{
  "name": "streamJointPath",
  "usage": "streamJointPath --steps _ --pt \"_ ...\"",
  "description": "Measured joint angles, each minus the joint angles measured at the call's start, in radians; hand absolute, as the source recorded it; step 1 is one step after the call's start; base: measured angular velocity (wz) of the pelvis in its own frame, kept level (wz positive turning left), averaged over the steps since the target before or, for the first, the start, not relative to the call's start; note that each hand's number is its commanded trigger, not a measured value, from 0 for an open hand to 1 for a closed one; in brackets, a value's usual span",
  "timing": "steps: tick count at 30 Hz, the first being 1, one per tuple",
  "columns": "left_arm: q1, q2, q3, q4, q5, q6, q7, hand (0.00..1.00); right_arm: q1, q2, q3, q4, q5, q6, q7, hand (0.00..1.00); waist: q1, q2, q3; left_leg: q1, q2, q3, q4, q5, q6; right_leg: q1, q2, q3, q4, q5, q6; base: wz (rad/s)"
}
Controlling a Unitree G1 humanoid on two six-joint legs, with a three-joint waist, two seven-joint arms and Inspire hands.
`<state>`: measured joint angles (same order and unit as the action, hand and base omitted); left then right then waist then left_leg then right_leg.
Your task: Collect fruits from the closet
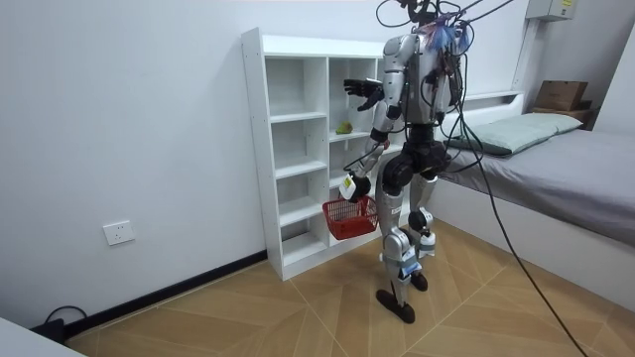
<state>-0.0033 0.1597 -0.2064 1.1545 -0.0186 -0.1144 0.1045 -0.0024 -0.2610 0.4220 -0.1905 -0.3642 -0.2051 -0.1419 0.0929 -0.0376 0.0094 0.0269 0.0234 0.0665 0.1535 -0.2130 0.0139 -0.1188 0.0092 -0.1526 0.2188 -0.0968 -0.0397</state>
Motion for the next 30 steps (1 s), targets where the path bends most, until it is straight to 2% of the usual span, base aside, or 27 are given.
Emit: streamJointPath --steps 4,12,16,19,24,30 --pt "0.002 0.0 0.0 0.001 0.0 0.001 -0.008 1.0 0.0 0.0 -0.007 0.034 -0.024 0.014 -0.013 0.0 -0.002 -0.003 -0.001 0.0 -0.001 -0.005 0.0 0.0 0.001 0.0 -0.006 0.001 0.0 -0.001 0.001 0.0" --pt "0.003 0.0 0.006 0.0 -0.005 0.001 -0.009 1.0 0.0 0.0 -0.02 0.063 -0.038 0.014 -0.074 0.0 -0.004 -0.013 -0.0011 -0.005 -0.003 -0.016 0.002 0.001 0.001 0.0 -0.007 -0.002 -0.001 -0.005 0.002 0.02" --pt "0.005 -0.001 0.009 0.001 -0.01 0.008 -0.016 1.0 -0.027 0.004 -0.023 0.141 -0.032 0.024 -0.087 0.0 -0.002 -0.018 -0.0028 -0.002 -0.004 -0.015 0.004 0.001 0.001 0.005 -0.006 -0.004 -0.002 -0.006 0.003 0.0" --pt "0.005 -0.001 0.026 0.001 -0.009 0.023 -0.028 1.0 -0.046 0.022 -0.033 0.185 -0.033 0.032 -0.088 0.0 -0.003 -0.018 -0.0025 0.001 -0.002 -0.016 0.004 0.001 0.001 0.016 -0.005 -0.012 -0.014 -0.006 0.003 0.06" --pt "0.008 -0.012 0.035 0.002 -0.009 0.032 -0.032 1.0 -0.085 0.029 -0.036 0.26 -0.037 0.033 -0.089 0.0 0.008 -0.019 -0.001 0.002 -0.001 -0.016 0.001 0.001 0.001 0.017 -0.005 -0.015 -0.016 -0.006 0.003 0.01" --pt "0.007 -0.012 0.068 0.001 -0.009 0.044 -0.057 1.0 -0.104 0.029 -0.052 0.31 -0.039 0.046 -0.101 0.0 0.027 -0.031 0.0071 -0.001 -0.001 -0.016 -0.001 0.001 0.001 0.016 -0.006 -0.019 -0.021 -0.006 0.004 0.0"
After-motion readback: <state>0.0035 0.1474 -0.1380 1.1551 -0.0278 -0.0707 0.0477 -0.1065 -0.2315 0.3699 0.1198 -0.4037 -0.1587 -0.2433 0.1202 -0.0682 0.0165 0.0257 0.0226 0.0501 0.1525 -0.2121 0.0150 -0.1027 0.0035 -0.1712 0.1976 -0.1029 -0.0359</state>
